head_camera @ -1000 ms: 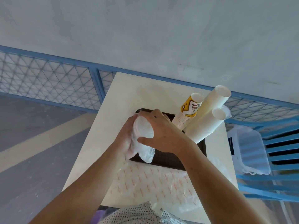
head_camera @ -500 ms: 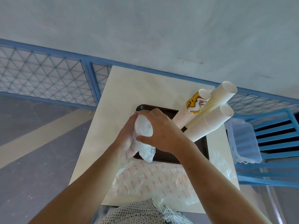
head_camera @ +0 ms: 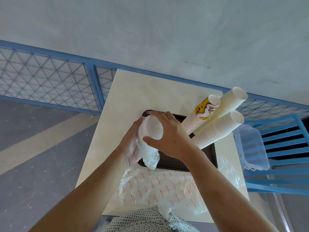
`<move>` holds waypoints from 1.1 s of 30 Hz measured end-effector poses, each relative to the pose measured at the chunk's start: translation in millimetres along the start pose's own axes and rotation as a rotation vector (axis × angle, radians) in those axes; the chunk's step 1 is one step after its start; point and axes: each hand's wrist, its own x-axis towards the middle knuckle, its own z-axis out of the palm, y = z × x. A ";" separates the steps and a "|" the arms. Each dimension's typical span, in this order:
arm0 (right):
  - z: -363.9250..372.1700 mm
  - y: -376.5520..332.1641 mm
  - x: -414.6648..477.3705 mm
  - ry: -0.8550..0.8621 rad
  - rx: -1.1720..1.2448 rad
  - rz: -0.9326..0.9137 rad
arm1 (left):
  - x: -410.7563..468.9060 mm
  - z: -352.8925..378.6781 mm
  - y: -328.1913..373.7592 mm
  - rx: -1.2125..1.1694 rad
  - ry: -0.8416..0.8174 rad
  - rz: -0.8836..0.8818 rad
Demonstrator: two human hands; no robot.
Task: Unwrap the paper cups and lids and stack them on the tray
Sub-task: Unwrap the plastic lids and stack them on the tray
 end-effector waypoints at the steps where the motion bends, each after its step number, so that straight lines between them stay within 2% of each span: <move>1: 0.6 0.7 0.1 0.000 0.011 0.012 | -0.4 0.2 0.3 -0.006 0.006 0.001; 7: -1.9 2.7 1.6 0.029 0.085 0.071 | 5.4 1.3 0.6 -0.029 -0.029 0.027; 12: -6.5 0.3 3.3 0.076 0.110 0.082 | 3.6 -2.4 3.1 -0.038 0.076 -0.039; 15: -5.2 0.5 1.7 0.060 0.070 0.059 | 1.3 -1.6 2.0 -0.124 -0.004 -0.090; 20: -4.6 -3.5 -1.9 0.112 0.067 0.039 | -2.1 -2.7 4.6 -0.084 -0.037 -0.051; 25: -25.9 -8.3 2.3 0.250 0.143 0.072 | -3.2 -13.0 5.8 -0.053 0.031 0.004; 28: -40.2 -2.5 6.5 0.333 0.110 0.102 | -3.3 -28.2 6.6 -0.088 0.113 0.027; 33: -32.0 35.8 4.5 0.286 0.002 0.181 | -10.1 -48.2 17.4 -0.122 0.186 0.072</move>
